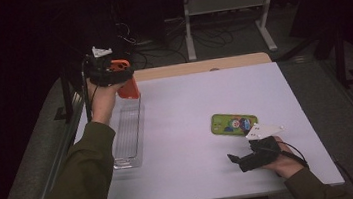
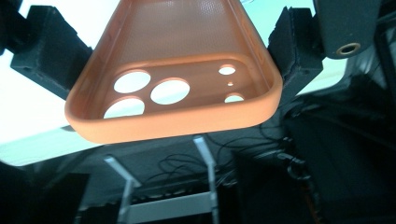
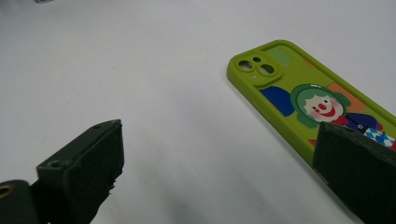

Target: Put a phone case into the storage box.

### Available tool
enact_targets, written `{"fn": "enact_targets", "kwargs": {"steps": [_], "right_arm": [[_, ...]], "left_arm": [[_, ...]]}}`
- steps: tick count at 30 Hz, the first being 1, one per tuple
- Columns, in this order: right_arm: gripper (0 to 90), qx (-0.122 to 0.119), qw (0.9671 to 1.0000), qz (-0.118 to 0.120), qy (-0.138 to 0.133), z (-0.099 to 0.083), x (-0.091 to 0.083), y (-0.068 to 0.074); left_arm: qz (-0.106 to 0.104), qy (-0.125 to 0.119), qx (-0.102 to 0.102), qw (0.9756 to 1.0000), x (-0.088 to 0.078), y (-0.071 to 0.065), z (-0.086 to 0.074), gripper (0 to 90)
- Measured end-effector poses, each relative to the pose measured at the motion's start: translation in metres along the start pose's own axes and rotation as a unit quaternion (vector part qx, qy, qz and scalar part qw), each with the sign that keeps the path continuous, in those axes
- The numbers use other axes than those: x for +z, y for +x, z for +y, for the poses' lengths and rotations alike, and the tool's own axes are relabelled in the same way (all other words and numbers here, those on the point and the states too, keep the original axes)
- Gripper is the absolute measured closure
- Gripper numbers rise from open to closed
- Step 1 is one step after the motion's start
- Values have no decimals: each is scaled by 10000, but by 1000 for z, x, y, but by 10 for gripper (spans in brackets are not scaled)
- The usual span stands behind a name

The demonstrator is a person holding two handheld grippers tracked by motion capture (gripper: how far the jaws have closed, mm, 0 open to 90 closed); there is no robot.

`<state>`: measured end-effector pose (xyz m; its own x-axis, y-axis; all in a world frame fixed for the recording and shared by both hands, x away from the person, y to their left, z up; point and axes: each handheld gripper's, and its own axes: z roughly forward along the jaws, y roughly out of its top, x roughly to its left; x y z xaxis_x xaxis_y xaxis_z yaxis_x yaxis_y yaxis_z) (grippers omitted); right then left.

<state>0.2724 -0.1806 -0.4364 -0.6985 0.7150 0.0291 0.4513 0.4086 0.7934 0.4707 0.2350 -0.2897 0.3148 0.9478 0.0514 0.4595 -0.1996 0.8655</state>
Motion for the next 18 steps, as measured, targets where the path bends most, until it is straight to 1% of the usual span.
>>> {"fn": "enact_targets", "kwargs": {"steps": [1, 2, 3, 4, 5, 6, 7, 8, 9, 10, 11, 12, 15, 16, 18], "right_arm": [[16, -30, 10000, -4, -9, 0, 0, 0], [16, 17, 10000, -5, -16, 0, 0, 0], [16, -62, 10000, -30, -11, 0, -1, -1], [16, -62, 10000, -30, -11, 0, -1, -1], [16, -52, 10000, -5, -13, 0, -1, -1], [16, -22, 10000, 3, -13, 0, -2, -1], [16, -22, 10000, 3, -13, 0, -2, -1], [16, -25, 10000, 8, -19, 0, -2, -1], [16, -35, 10000, 7, -27, 0, -2, -1], [16, -35, 10000, 6, -26, 0, -2, -1], [16, -35, 10000, 6, -26, 0, -2, -1], [16, -33, 10000, 9, -24, 0, -2, -1], [16, -31, 10000, 10, -21, 0, -2, -1], [16, -31, 10000, 12, -22, 0, -2, -1], [16, -30, 10000, 14, -21, 0, -1, -1]], "left_arm": [[56, 19, -64, 10000, 3, 0, -1, 154], [156, 71, -135, 9998, 8, 2, -4, 154], [156, 71, -135, 9998, 8, 2, -4, 154], [207, 113, -142, 9996, 10, 2, -5, 154], [258, 212, -81, 9994, 12, 3, -6, 154], [309, 269, -91, 9991, 16, 5, -9, 153], [309, 269, -91, 9991, 16, 5, -9, 153], [369, 301, -130, 9988, 20, 6, -12, 153], [400, 346, -117, 9985, 22, 6, -13, 153], [400, 346, -117, 9985, 22, 6, -13, 153], [409, 357, -179, 9984, 25, 6, -15, 153], [438, 431, -147, 9980, 26, 8, -17, 152], [456, 493, -249, 9974, 34, 8, -24, 152], [494, 544, -231, 9970, 35, 8, -26, 152], [508, 598, -266, 9966, 39, 8, -29, 151]]}}
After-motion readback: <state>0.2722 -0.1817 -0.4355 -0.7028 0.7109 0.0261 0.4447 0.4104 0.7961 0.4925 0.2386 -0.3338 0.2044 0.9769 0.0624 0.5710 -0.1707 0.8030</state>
